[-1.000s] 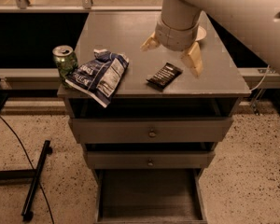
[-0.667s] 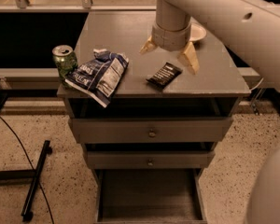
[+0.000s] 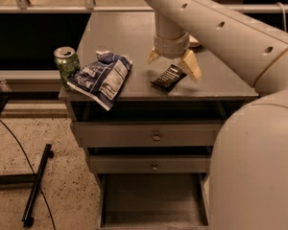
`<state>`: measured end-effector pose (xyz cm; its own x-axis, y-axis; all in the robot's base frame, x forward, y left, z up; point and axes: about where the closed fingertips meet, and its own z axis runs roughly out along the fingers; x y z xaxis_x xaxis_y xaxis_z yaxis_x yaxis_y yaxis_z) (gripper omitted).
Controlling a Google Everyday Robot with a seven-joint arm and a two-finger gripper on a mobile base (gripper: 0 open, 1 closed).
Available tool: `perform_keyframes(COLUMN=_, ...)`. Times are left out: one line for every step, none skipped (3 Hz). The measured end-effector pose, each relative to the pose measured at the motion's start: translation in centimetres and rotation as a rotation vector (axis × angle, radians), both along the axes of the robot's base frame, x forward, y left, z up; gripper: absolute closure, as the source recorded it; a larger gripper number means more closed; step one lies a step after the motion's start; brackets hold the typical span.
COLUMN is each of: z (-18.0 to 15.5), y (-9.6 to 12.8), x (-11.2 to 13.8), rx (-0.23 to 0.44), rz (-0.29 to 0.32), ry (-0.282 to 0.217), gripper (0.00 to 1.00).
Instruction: Place rxbar chocolate into bottom drawer
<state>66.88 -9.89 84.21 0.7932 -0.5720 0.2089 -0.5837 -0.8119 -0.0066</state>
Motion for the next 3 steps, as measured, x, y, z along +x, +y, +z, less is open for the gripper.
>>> perform_keyframes(z=-1.21, y=-0.40, x=0.14, rx=0.015, rz=-0.054, ry=0.033, gripper=0.24)
perform_keyframes(z=-1.78, y=-0.45, x=-0.03, rx=0.036, rz=-0.086, ry=0.057, gripper=0.47)
perform_keyframes(z=-1.17, y=-0.46, x=-0.03, rx=0.036, rz=-0.086, ry=0.057, gripper=0.71)
